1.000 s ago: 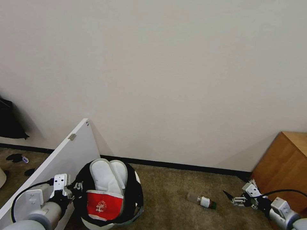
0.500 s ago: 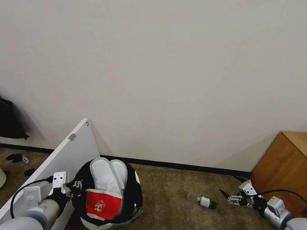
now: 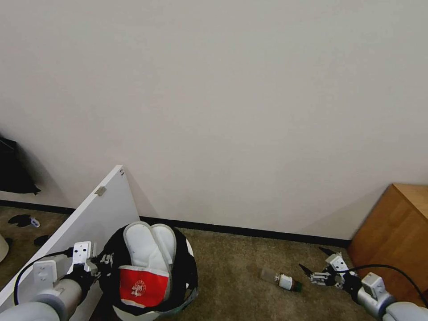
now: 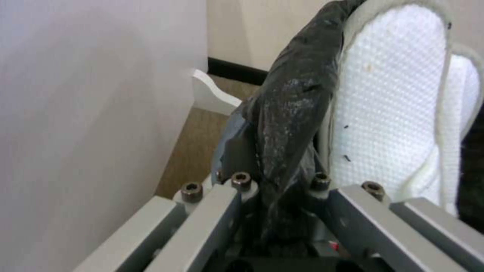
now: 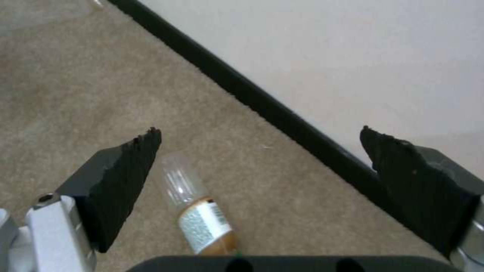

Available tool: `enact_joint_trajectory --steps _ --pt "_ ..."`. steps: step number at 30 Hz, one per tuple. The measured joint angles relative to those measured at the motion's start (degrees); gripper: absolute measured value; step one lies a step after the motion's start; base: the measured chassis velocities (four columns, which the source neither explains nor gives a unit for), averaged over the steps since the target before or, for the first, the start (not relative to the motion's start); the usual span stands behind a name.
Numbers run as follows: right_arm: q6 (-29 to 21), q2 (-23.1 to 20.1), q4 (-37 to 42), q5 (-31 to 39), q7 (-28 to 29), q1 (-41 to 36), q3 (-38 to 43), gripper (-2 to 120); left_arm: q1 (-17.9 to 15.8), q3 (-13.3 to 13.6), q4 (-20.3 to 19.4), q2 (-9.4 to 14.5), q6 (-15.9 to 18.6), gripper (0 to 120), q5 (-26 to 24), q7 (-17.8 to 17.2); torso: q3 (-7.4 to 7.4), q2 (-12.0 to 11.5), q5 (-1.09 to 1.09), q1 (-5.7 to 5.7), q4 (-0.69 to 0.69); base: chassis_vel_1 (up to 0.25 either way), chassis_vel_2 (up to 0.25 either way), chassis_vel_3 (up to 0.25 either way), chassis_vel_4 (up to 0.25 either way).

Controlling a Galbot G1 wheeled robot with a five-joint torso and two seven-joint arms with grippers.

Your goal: Pick up the trash bin, then pick up the garbage from the floor and place it into the trash bin.

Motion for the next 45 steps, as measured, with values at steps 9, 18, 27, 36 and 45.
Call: enact_joint_trajectory --steps 9,18,27,36,45 --pt "-0.6 -0.9 -4.4 0.2 0.5 4.1 -5.9 100 -0.3 0.3 0.3 -0.5 0.0 4 0.6 0.1 0.0 0.0 0.0 0.0 0.0 0.0 0.0 0.0 0.0" --pt "-0.4 -2.1 -9.6 -1.0 -1.8 8.3 -10.7 100 -1.3 0.1 0.4 -0.1 0.0 4 0.3 -0.1 0.0 0.0 0.0 0.0 0.0 0.0 0.0 0.0 0.0" --pt "0.8 -2.4 -13.2 -4.8 -3.4 11.8 -14.7 100 -1.0 0.0 0.1 -0.3 0.0 4 0.5 -0.1 0.0 0.0 -0.01 0.0 0.0 0.0 0.0 0.0 0.0" --pt "1.3 -1.0 -17.4 -9.1 -4.0 16.5 -18.0 100 -0.6 -0.6 -0.9 -0.4 0.0 4 0.5 -0.1 0.0 0.0 -0.01 0.0 0.0 0.0 0.0 0.0 0.0" --pt "1.5 -0.1 -20.5 -11.3 -4.1 17.9 -18.7 100 -0.4 -0.8 -1.4 -0.6 0.0 4 0.5 -0.2 0.0 0.0 -0.01 0.0 -0.01 0.0 0.0 0.0 0.0"
